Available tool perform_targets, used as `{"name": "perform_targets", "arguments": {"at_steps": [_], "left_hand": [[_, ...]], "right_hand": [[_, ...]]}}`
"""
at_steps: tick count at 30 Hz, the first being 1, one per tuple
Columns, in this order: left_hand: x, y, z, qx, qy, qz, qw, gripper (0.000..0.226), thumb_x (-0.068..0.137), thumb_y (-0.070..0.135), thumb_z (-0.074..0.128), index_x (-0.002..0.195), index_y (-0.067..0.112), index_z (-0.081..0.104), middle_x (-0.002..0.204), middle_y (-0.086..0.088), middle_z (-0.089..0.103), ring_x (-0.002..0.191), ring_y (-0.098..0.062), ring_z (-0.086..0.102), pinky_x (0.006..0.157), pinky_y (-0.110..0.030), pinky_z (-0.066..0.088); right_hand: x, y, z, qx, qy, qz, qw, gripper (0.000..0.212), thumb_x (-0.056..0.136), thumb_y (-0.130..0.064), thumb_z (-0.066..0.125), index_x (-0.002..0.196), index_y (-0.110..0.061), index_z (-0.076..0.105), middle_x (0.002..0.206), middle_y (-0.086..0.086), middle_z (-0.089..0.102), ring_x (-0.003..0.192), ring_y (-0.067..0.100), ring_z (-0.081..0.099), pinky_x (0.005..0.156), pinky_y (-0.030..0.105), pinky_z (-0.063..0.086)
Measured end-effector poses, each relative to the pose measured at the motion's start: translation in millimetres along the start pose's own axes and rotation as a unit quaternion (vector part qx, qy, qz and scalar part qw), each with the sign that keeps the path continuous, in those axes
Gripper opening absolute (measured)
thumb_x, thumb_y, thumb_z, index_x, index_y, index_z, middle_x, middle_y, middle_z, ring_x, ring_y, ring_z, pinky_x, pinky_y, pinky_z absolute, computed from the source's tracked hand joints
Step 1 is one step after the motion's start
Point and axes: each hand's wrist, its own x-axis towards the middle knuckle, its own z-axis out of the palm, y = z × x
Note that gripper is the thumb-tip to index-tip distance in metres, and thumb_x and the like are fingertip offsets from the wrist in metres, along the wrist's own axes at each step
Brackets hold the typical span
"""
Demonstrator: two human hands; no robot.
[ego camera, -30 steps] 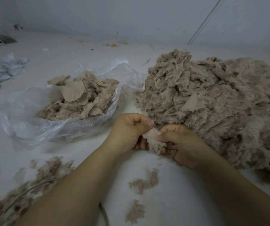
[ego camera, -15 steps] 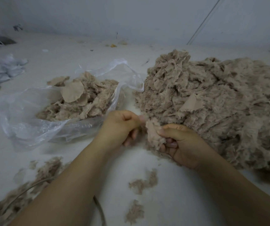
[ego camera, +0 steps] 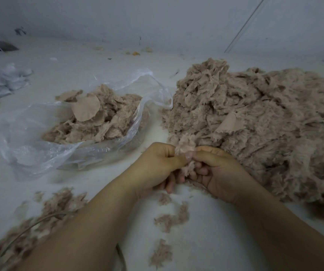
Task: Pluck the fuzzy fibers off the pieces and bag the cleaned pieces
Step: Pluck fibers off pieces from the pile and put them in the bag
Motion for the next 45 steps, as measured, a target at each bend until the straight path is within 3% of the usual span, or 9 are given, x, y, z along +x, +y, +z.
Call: {"name": "perform_targets", "arguments": {"at_steps": [8, 14, 18, 22, 29, 32, 35, 38, 45], "left_hand": [[-3.2, 4.2, -5.5, -0.073, -0.024, -0.015, 0.997, 0.020, 0.091, 0.009, 0.064, 0.071, 0.012, 0.067, 0.051, -0.009, 0.057, 0.031, -0.015, 0.048, 0.030, -0.017, 0.030], [1.0, 2.0, 0.5, -0.163, 0.045, 0.011, 0.986, 0.021, 0.099, 0.021, 0.054, 0.082, 0.008, 0.052, 0.060, -0.015, 0.061, 0.034, -0.021, 0.051, 0.030, -0.019, 0.033], [0.6, -0.5, -0.5, -0.138, 0.012, 0.023, 0.990, 0.010, 0.089, 0.007, 0.067, 0.084, 0.006, 0.059, 0.053, -0.014, 0.056, 0.029, -0.017, 0.046, 0.030, -0.016, 0.029], [-0.1, -0.5, -2.3, -0.146, -0.009, 0.015, 0.989, 0.014, 0.080, 0.008, 0.074, 0.078, 0.006, 0.060, 0.052, -0.016, 0.057, 0.027, -0.017, 0.046, 0.029, -0.015, 0.028], [1.4, 4.2, -14.9, -0.189, 0.045, 0.013, 0.981, 0.019, 0.076, 0.007, 0.070, 0.078, 0.002, 0.051, 0.055, -0.016, 0.061, 0.034, -0.020, 0.055, 0.031, -0.020, 0.039], [-0.7, 1.0, -8.8, -0.133, 0.016, 0.019, 0.991, 0.020, 0.074, 0.014, 0.076, 0.071, 0.003, 0.059, 0.052, -0.014, 0.059, 0.030, -0.016, 0.049, 0.031, -0.016, 0.032], [-0.2, -0.9, -4.2, -0.116, 0.015, 0.008, 0.993, 0.016, 0.077, 0.016, 0.076, 0.071, 0.003, 0.068, 0.052, -0.012, 0.059, 0.029, -0.014, 0.046, 0.030, -0.015, 0.029], [-0.3, 1.9, -8.2, -0.125, 0.012, 0.009, 0.992, 0.035, 0.077, 0.021, 0.071, 0.081, -0.013, 0.065, 0.053, -0.013, 0.059, 0.029, -0.014, 0.047, 0.030, -0.016, 0.031], [-6.2, 5.8, -26.2, -0.059, -0.005, -0.005, 0.998, 0.037, 0.092, 0.011, 0.062, 0.055, 0.004, 0.060, 0.043, -0.011, 0.052, 0.026, -0.013, 0.043, 0.030, -0.014, 0.029]], "right_hand": [[-3.9, -2.4, 3.5, -0.017, -0.017, 0.013, 1.000, 0.007, 0.074, -0.016, 0.068, 0.069, -0.010, 0.068, 0.049, -0.001, 0.053, 0.039, 0.004, 0.050, 0.047, 0.019, 0.051], [-0.7, -0.3, 0.2, -0.011, -0.010, 0.008, 1.000, 0.046, 0.095, -0.004, 0.055, 0.053, -0.017, 0.068, 0.051, -0.001, 0.040, 0.038, 0.004, 0.038, 0.049, 0.020, 0.051], [0.9, -1.0, -2.6, 0.007, -0.010, 0.001, 1.000, 0.014, 0.083, -0.014, 0.064, 0.070, -0.008, 0.066, 0.052, 0.001, 0.044, 0.039, 0.005, 0.041, 0.047, 0.020, 0.050], [0.7, 1.2, -4.6, -0.060, -0.014, 0.000, 0.998, 0.030, 0.085, -0.018, 0.065, 0.103, 0.006, 0.066, 0.079, 0.019, 0.067, 0.068, 0.020, 0.063, 0.049, 0.018, 0.048], [4.8, 0.0, -5.4, 0.012, 0.027, -0.013, 0.999, 0.026, 0.088, 0.003, 0.056, 0.066, -0.004, 0.068, 0.066, 0.013, 0.061, 0.046, 0.011, 0.052, 0.036, 0.017, 0.036], [0.0, -1.7, -2.3, -0.021, -0.039, -0.019, 0.999, 0.021, 0.084, -0.012, 0.060, 0.083, 0.007, 0.069, 0.078, 0.024, 0.067, 0.071, 0.029, 0.067, 0.072, 0.036, 0.059], [-3.4, -0.5, -1.6, -0.059, -0.045, -0.014, 0.997, 0.033, 0.086, -0.021, 0.064, 0.097, 0.010, 0.061, 0.094, 0.035, 0.064, 0.097, 0.047, 0.059, 0.098, 0.057, 0.043], [-1.8, 0.8, -2.3, -0.070, -0.021, -0.016, 0.997, 0.035, 0.087, -0.019, 0.062, 0.099, 0.014, 0.058, 0.100, 0.046, 0.057, 0.095, 0.048, 0.054, 0.093, 0.062, 0.041], [-1.6, 1.1, -1.1, -0.064, -0.016, -0.015, 0.998, 0.022, 0.072, -0.021, 0.068, 0.076, 0.000, 0.063, 0.060, 0.013, 0.065, 0.045, 0.015, 0.058, 0.045, 0.023, 0.050]]}}
